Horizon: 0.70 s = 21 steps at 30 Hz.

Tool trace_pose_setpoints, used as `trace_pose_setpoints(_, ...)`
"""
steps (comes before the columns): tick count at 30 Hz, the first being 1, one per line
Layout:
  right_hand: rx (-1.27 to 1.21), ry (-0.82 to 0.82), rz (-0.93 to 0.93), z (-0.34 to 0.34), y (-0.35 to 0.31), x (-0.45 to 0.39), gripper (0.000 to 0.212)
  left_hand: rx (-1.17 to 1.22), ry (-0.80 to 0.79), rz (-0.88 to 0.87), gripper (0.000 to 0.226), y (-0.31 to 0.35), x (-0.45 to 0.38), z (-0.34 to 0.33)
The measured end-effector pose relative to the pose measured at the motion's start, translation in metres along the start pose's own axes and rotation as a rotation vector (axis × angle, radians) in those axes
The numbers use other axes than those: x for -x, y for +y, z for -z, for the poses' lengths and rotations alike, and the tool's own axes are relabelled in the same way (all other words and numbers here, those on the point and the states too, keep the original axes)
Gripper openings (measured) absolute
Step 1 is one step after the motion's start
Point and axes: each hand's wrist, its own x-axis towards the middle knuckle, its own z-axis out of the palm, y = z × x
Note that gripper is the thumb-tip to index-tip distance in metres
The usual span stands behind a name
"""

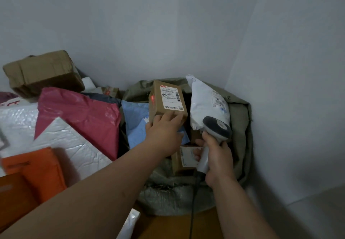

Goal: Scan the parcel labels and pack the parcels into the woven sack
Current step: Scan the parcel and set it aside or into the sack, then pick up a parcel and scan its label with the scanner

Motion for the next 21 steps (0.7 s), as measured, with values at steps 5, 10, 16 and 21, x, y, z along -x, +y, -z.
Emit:
trace_pose_setpoints(5, 0.042, -0.095, 0.016, -0.025, 0.015, 0.048, 0.017, 0.068, 0.018, 0.048, 0.062, -0.036, 0.045, 0.036)
trace_pose_setpoints(10, 0.08, -0.185, 0.03, -0.068, 0.039, 0.107, 0.021, 0.122, 0.088, 0.137, 0.055, -0.091, 0.105, 0.078)
trace_pose_setpoints(16, 0.23, -0.287, 0.032, -0.123, 0.088, 0.182, 0.018, 0.234, 0.196, 0.3, 0.047, -0.179, 0.194, 0.12)
trace_pose_setpoints(21, 0.263, -0.419, -0.01, -0.159, 0.131, 0.23, 0.018, 0.29, 0.282, 0.524, 0.043, -0.246, 0.264, 0.137)
